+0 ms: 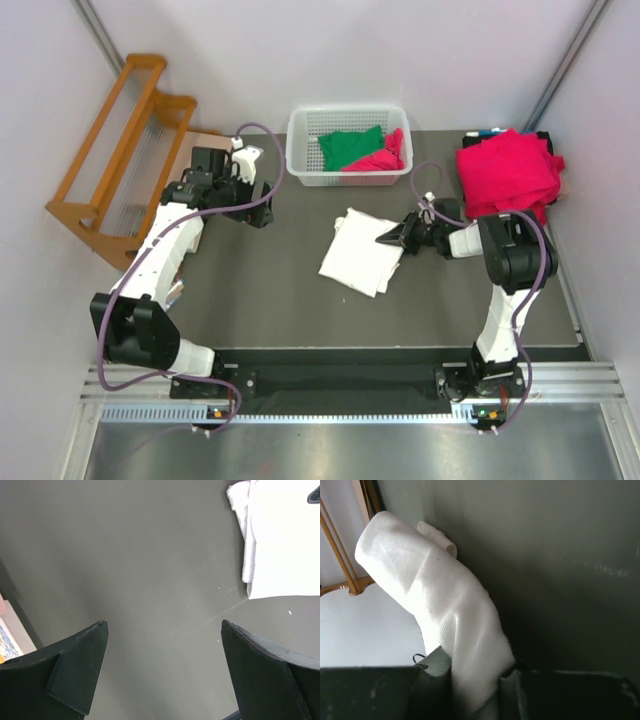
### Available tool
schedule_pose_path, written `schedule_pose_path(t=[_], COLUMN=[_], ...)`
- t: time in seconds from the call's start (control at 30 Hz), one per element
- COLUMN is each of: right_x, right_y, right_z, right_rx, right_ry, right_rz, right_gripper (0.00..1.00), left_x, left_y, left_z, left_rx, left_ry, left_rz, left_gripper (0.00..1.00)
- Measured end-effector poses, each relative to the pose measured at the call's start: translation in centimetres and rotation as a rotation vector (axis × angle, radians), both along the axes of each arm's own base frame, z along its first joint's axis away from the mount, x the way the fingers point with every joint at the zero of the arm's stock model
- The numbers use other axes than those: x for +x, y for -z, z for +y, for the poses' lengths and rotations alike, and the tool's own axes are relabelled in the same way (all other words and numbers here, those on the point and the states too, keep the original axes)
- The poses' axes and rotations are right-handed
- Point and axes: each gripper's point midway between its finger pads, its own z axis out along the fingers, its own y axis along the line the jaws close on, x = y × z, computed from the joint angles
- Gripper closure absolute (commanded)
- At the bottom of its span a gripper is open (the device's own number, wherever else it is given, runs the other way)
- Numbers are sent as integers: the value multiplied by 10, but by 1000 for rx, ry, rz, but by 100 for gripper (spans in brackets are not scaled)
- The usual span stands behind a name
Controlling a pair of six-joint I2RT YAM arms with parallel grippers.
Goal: Fold and stack the t-shirts
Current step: Neatly place the folded tshirt to the corner
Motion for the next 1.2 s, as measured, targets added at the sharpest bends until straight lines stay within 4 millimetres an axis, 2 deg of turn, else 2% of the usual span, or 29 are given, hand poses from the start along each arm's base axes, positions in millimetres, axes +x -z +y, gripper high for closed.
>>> schedule_pose_path(t=[0.17, 0.23, 0.3, 0.4, 0.5, 0.6, 0.67, 0.73, 0.8, 0.9, 1.03, 1.2], right_x=[4, 11, 30, 70, 109, 129, 137, 139, 137, 137, 143, 168], right_y=[-4, -12, -33, -86, -164, -210, -230, -236, -234, -227, -222, -228], right_z=[1, 2, -1, -12, -51, -122, -167, -204, -238, -271, -287, -300], right_rx=[-11, -22, -30, -27, 18, 56, 100, 137, 173, 209, 243, 330], right_ry=[-19, -36, -47, -29, 63, 224, 336, 434, 528, 622, 667, 686], right_rz=[13, 11, -22, -149, -324, -417, -451, -464, -449, -416, -401, -423], right_gripper=[100, 100, 100, 100, 100, 100, 100, 100, 100, 100, 100, 100], left_x=[0, 0, 0, 0, 0, -1, -2, -2, -2, -3, -4, -6], left_y=[-1, -1, -1, -1, -2, -5, -8, -10, -11, -11, -11, -9], left_z=[2, 2, 2, 2, 2, 2, 2, 2, 2, 2, 1, -1], left_rx=[2, 2, 2, 2, 1, 0, -2, -3, -4, -4, -10, -23], left_ry=[-5, -5, -5, -6, -6, -5, -5, -5, -5, -5, -1, 1], left_rz=[-5, -4, -5, -4, -7, -15, -23, -28, -32, -33, -29, -17], left_gripper=[1, 1, 1, 1, 1, 1, 1, 1, 1, 1, 1, 1])
